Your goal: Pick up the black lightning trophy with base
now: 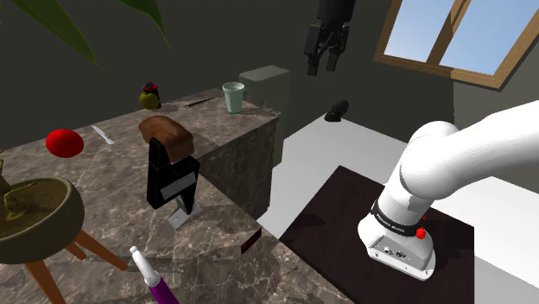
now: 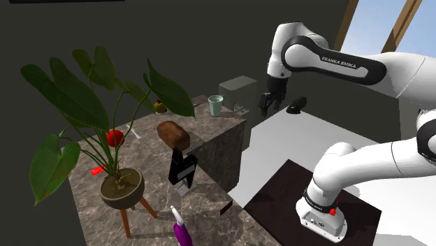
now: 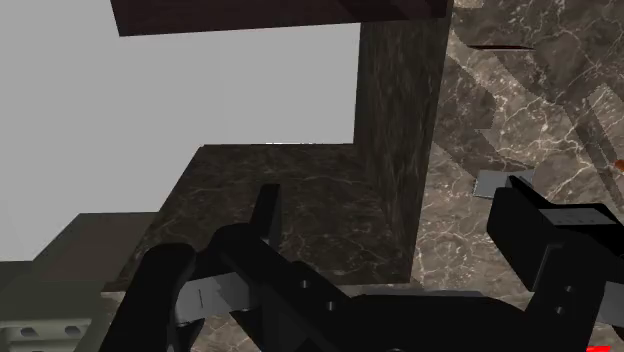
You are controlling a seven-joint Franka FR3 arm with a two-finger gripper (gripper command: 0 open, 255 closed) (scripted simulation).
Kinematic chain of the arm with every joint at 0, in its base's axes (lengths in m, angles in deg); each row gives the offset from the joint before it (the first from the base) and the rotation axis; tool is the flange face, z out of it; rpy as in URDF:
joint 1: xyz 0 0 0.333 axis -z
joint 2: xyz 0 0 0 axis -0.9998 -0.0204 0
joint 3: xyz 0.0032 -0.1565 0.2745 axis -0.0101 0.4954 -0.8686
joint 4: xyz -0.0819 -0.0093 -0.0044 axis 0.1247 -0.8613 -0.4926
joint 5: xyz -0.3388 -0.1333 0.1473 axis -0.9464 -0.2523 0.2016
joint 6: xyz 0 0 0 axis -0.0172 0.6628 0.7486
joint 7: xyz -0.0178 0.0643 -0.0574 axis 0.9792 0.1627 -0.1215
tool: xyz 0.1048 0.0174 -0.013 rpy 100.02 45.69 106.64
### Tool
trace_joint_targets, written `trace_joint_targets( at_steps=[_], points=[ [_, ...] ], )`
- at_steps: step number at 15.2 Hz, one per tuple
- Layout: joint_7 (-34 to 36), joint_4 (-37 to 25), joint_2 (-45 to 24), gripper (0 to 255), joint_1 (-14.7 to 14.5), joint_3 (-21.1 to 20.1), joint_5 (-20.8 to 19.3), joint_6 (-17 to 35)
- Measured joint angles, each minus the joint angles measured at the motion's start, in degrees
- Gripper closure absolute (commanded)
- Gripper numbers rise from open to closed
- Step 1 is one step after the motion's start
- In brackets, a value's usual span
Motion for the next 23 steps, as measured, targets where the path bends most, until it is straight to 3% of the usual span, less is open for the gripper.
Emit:
trace_joint_targets(
  at_steps=[3, 11, 18, 23],
  points=[
    [3.47, 1.80, 0.51, 0, 0.39, -1.99, 1.27, 1.54],
    [26.51, 6.06, -1.80, 0, 2.92, -15.20, 8.97, 10.24],
    [47.67, 4.12, -10.58, 0, 7.04, -28.15, 12.98, 19.48],
    [63.97, -0.68, -20.41, 0, 12.10, -38.00, 11.53, 25.76]
  ],
)
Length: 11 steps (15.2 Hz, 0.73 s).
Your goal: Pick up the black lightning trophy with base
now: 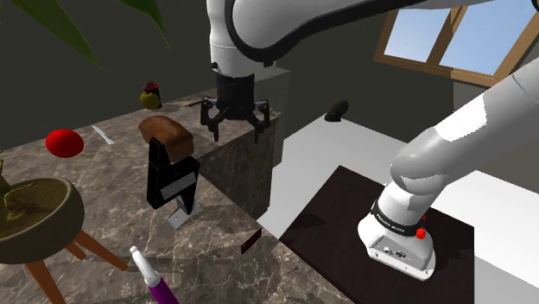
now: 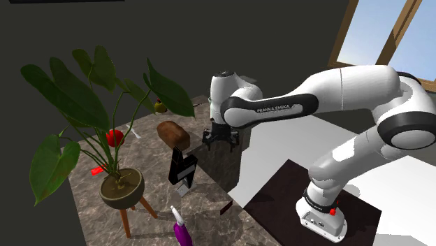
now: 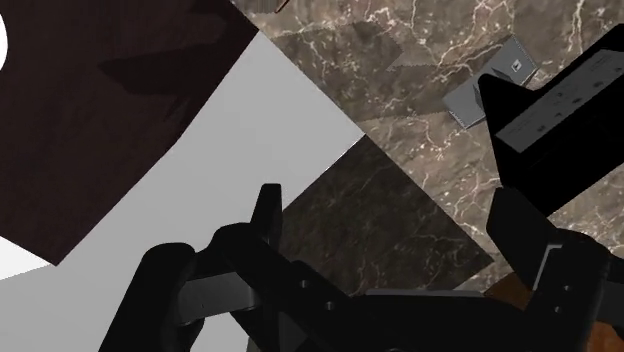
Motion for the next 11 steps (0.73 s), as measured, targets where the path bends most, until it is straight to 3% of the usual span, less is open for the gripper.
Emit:
trace_joint_targets(
  at_steps=[4, 7, 9, 11],
  points=[
    [14.65, -5.25, -10.86, 0, 5.42, -8.20, -5.95, 4.91],
    [27.62, -9.38, -20.85, 0, 8.27, -13.45, -14.12, 7.85],
    [36.74, -12.30, -28.08, 0, 8.18, -14.66, -21.03, 8.92],
    [45.59, -16.52, -35.15, 0, 5.76, -13.95, -27.57, 8.50]
  ],
)
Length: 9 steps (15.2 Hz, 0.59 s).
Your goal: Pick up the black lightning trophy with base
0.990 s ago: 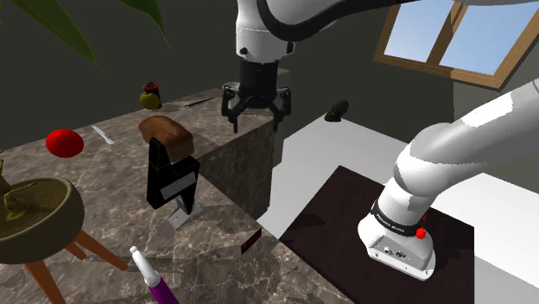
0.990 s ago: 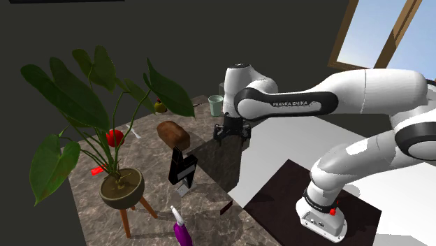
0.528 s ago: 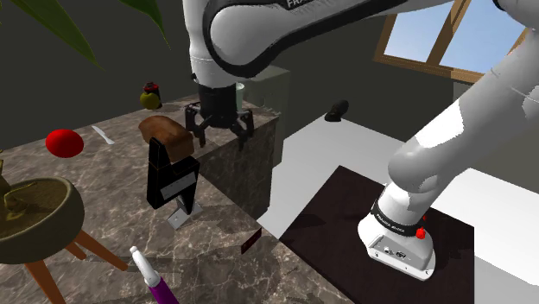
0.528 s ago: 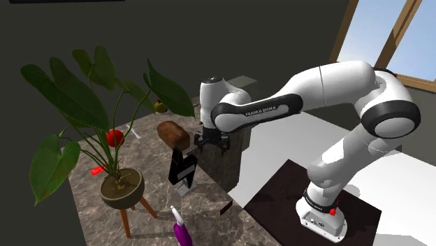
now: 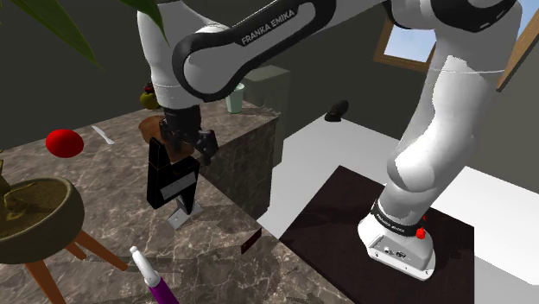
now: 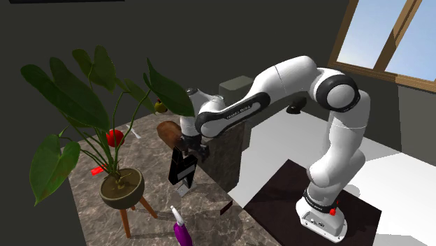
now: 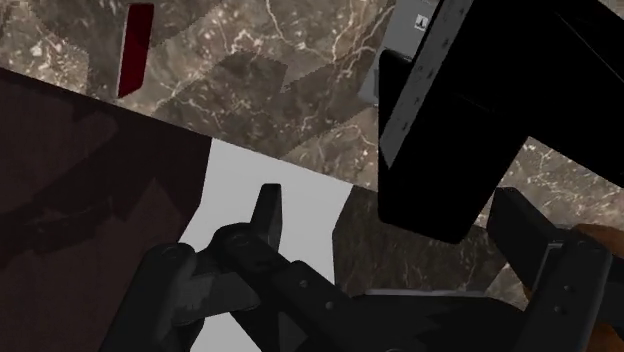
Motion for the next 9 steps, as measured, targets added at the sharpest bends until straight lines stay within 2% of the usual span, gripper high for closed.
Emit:
trace_joint_targets(
  at_steps=[2, 3, 9],
  points=[
    [7.68, -4.87, -6.89, 0, -3.77, 2.68, -5.83, -0.78],
    [9.65, -6.60, -8.76, 0, -5.04, 3.66, -7.28, -1.29],
    [12.72, -6.01, -12.32, 0, -6.92, 5.82, -10.52, 1.73]
  ],
)
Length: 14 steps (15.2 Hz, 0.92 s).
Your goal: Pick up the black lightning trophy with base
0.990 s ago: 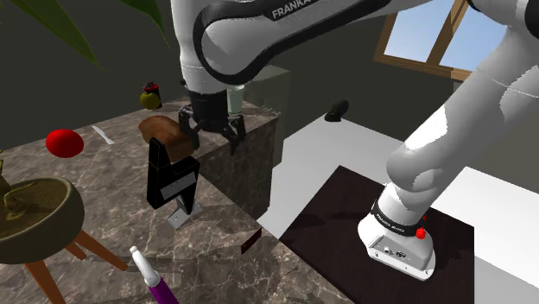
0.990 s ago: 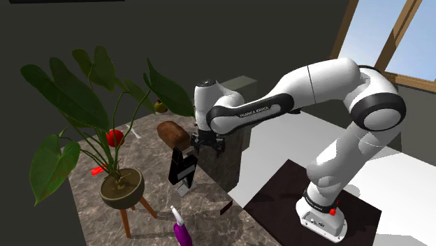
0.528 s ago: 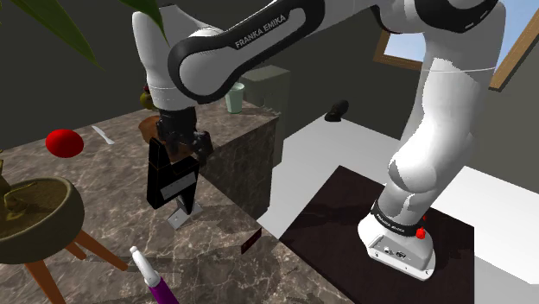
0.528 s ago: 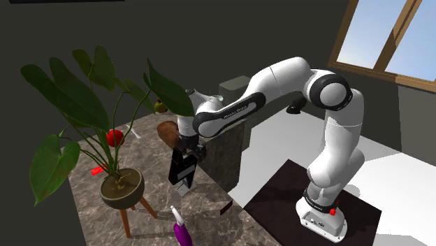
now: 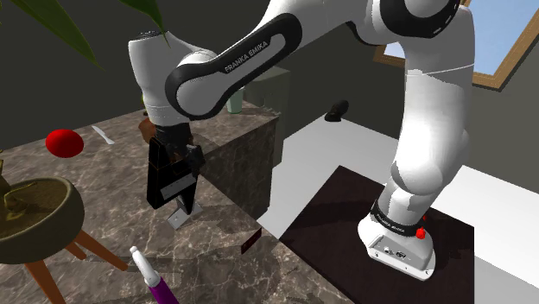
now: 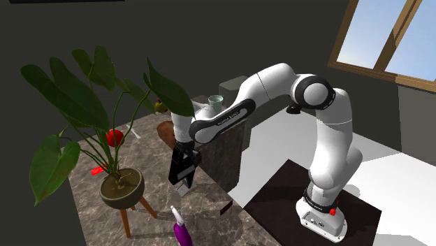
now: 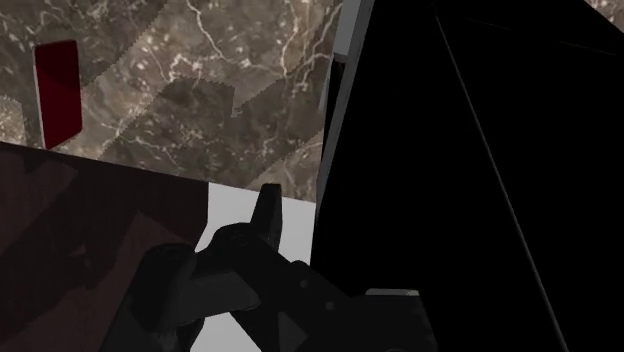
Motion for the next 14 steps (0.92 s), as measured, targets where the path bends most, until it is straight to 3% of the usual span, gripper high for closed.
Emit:
trace_joint_targets(
  at_steps=[2, 3, 14],
  points=[
    [0.45, 0.78, -0.68, 0, -0.23, 0.46, -0.72, 1.24],
    [0.53, 0.89, -0.75, 255, -0.28, 0.50, -0.81, 1.40],
    [0.52, 0.83, -0.61, 255, -0.23, 0.43, -0.71, 1.31]
  ],
)
